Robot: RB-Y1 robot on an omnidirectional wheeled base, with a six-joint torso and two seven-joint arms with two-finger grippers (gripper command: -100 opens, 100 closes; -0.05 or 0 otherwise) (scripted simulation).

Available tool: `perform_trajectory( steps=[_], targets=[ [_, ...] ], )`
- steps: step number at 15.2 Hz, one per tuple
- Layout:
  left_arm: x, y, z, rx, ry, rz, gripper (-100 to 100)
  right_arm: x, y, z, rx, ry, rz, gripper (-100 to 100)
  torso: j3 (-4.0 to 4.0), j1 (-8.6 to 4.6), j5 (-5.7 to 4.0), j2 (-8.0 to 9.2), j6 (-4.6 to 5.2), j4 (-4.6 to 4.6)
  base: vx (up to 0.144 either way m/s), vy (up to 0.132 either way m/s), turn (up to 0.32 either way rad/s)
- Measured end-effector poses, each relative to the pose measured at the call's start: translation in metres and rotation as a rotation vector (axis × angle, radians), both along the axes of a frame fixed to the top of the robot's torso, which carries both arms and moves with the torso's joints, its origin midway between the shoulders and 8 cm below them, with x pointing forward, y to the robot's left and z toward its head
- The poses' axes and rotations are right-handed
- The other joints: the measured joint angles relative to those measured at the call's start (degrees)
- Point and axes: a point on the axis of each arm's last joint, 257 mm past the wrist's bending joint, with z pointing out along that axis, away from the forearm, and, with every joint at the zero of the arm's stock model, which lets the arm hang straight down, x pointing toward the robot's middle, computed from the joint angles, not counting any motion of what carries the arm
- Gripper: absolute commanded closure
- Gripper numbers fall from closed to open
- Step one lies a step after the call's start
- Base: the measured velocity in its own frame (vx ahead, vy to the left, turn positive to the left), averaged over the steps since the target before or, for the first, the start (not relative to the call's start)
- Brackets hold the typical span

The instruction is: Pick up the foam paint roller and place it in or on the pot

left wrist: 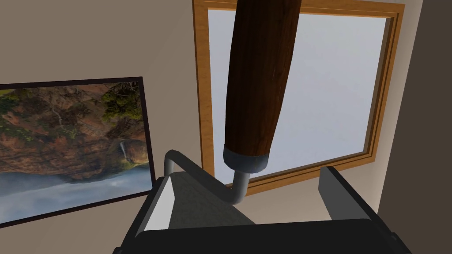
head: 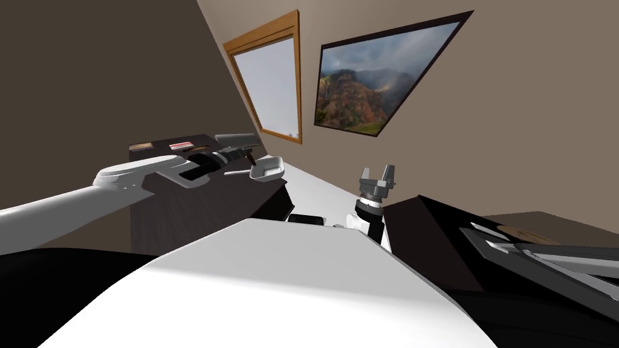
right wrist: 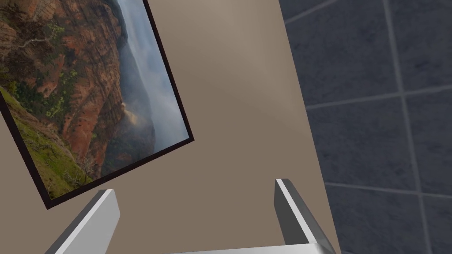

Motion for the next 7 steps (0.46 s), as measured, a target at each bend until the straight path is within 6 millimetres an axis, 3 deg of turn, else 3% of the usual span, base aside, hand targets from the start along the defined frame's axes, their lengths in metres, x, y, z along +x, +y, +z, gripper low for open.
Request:
perform_trajectory(
  steps=[7],
  targets=[
    [0.0027, 0.0057, 0.0088, -0.007, 0.002, 0.011, -100, 0.0000, 0.0000, 0.0000, 0.000, 0.000, 0.000, 0, -0.02, -0.08, -0.02, -0.06, -0.03, 0.00, -0.008, 0.005, -0.016]
  ],
)
